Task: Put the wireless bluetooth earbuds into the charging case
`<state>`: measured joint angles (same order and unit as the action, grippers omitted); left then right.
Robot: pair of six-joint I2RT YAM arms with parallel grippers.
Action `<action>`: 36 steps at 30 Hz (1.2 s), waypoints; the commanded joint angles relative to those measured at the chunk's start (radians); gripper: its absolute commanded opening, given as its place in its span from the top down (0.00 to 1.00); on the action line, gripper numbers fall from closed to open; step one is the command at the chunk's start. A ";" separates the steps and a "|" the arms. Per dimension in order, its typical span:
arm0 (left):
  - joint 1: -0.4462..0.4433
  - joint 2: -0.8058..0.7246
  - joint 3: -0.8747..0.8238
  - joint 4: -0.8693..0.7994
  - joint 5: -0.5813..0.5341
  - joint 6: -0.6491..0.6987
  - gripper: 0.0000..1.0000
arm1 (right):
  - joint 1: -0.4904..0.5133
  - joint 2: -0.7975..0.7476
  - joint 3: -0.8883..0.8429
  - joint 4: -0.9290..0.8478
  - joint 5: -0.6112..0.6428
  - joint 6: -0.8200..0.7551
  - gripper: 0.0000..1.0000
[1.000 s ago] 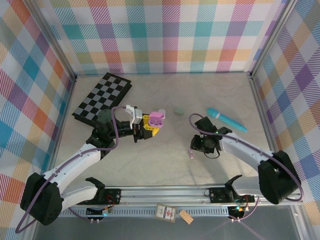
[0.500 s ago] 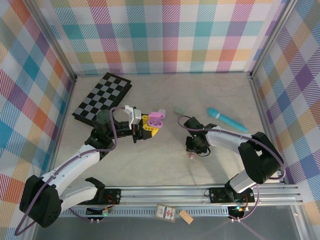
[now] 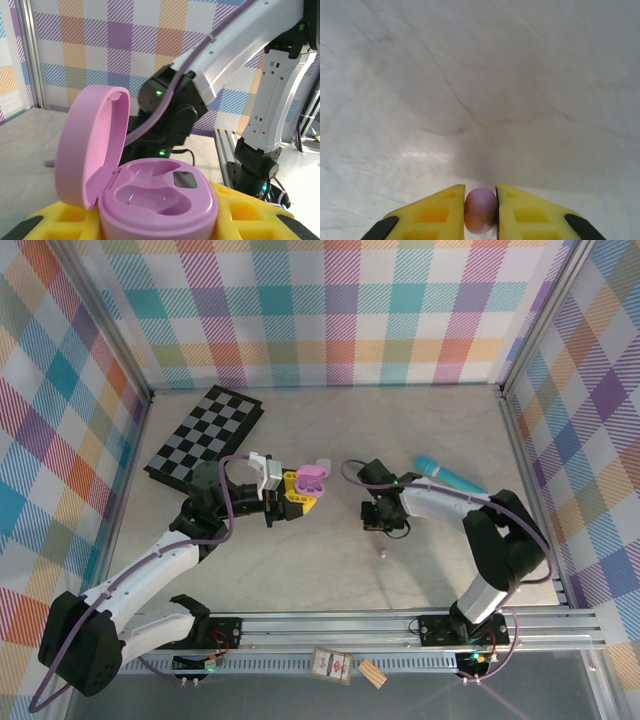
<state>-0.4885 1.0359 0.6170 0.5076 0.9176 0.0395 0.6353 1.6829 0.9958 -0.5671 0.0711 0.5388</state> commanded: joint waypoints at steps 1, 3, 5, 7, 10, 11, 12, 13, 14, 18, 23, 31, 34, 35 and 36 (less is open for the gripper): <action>0.022 -0.031 -0.040 0.063 -0.004 -0.026 0.71 | 0.004 0.076 0.080 -0.073 0.010 -0.172 0.80; 0.038 -0.051 -0.061 0.091 -0.018 -0.061 0.72 | 0.004 0.117 0.123 -0.096 0.029 -0.221 0.80; 0.064 -0.076 -0.080 0.109 -0.035 -0.089 0.72 | 0.003 0.151 0.161 -0.117 0.047 -0.263 0.78; 0.088 -0.102 -0.100 0.128 -0.038 -0.115 0.72 | 0.003 0.179 0.192 -0.142 0.074 -0.284 0.74; 0.119 -0.130 -0.109 0.128 -0.038 -0.138 0.72 | 0.004 0.189 0.228 -0.177 0.115 -0.293 0.66; 0.127 -0.138 -0.109 0.120 -0.036 -0.139 0.72 | 0.004 0.186 0.236 -0.186 0.125 -0.293 0.64; 0.133 -0.141 -0.110 0.116 -0.037 -0.139 0.72 | 0.006 0.183 0.241 -0.193 0.136 -0.291 0.63; 0.140 -0.146 -0.109 0.114 -0.039 -0.141 0.73 | 0.009 0.177 0.248 -0.203 0.149 -0.287 0.62; 0.148 -0.150 -0.112 0.114 -0.040 -0.142 0.73 | 0.012 0.173 0.254 -0.213 0.165 -0.281 0.62; 0.182 -0.160 -0.115 0.120 -0.047 -0.155 0.73 | 0.028 0.175 0.276 -0.267 0.216 -0.259 0.62; 0.211 -0.171 -0.115 0.121 -0.049 -0.170 0.73 | 0.057 0.169 0.292 -0.290 0.239 -0.217 0.62; 0.239 -0.196 -0.119 0.101 -0.059 -0.170 0.73 | 0.103 0.209 0.328 -0.308 0.288 -0.180 0.60; 0.244 -0.201 -0.118 0.092 -0.054 -0.168 0.73 | 0.105 0.218 0.329 -0.307 0.290 -0.182 0.60; 0.245 -0.203 -0.118 0.091 -0.053 -0.168 0.73 | 0.107 0.218 0.333 -0.306 0.285 -0.183 0.60; 0.246 -0.204 -0.119 0.091 -0.052 -0.168 0.73 | 0.109 0.219 0.338 -0.305 0.280 -0.184 0.59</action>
<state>-0.2554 0.8490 0.5064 0.5789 0.8616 -0.1165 0.7410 1.8870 1.3094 -0.8383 0.3347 0.3359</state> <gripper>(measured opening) 0.373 0.404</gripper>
